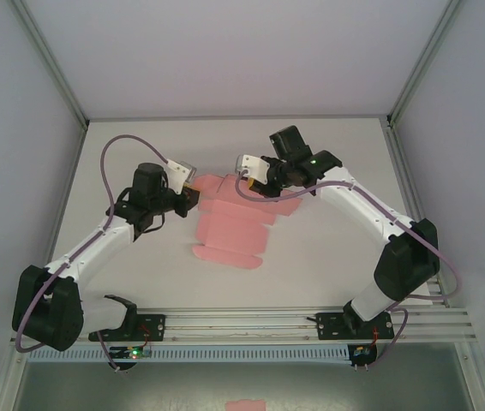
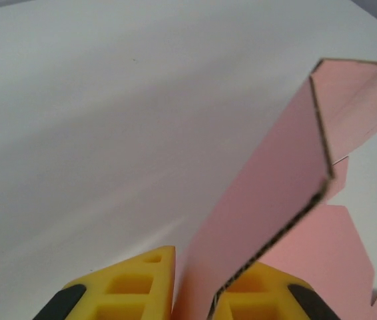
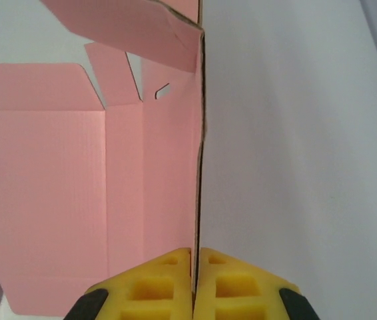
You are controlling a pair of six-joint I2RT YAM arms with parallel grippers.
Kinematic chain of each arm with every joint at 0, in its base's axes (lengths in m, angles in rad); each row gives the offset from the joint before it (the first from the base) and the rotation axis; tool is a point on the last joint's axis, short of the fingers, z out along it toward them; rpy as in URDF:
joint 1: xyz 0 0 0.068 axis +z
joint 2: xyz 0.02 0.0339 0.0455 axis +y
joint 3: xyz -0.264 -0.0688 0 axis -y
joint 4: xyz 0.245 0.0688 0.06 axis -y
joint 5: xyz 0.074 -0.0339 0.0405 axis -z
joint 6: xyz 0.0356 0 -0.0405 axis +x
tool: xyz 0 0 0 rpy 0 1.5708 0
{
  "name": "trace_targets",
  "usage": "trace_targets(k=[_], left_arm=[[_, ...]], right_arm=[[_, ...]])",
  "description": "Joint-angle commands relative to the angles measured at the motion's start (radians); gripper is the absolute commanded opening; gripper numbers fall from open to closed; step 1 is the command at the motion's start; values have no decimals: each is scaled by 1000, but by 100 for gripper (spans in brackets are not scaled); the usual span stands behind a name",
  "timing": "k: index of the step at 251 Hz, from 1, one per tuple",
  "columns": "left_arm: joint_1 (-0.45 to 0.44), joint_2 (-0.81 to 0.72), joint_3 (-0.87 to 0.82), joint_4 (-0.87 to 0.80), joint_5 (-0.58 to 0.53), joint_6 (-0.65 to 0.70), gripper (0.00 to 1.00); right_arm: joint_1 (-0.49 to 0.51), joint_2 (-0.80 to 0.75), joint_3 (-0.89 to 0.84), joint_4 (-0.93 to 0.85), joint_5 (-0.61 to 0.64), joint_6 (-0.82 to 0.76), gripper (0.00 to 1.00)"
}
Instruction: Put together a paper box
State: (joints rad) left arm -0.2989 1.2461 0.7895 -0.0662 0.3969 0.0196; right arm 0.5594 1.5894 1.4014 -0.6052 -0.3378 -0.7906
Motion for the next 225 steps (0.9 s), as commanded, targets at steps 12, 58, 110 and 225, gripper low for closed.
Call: trace_targets(k=[12, 58, 110, 225], left_arm=[[-57, -26, -56, 141, -133, -106, 16], [-138, -34, -108, 175, -225, -108, 16], [-192, -17, -112, 225, -204, -152, 16], [-219, 21, -233, 286, -204, -191, 17]], right_arm=[[108, -2, -73, 184, 222, 25, 0], [195, 47, -100, 284, 543, -36, 0], [256, 125, -104, 331, 702, -75, 0], [246, 88, -363, 577, 621, -178, 0]])
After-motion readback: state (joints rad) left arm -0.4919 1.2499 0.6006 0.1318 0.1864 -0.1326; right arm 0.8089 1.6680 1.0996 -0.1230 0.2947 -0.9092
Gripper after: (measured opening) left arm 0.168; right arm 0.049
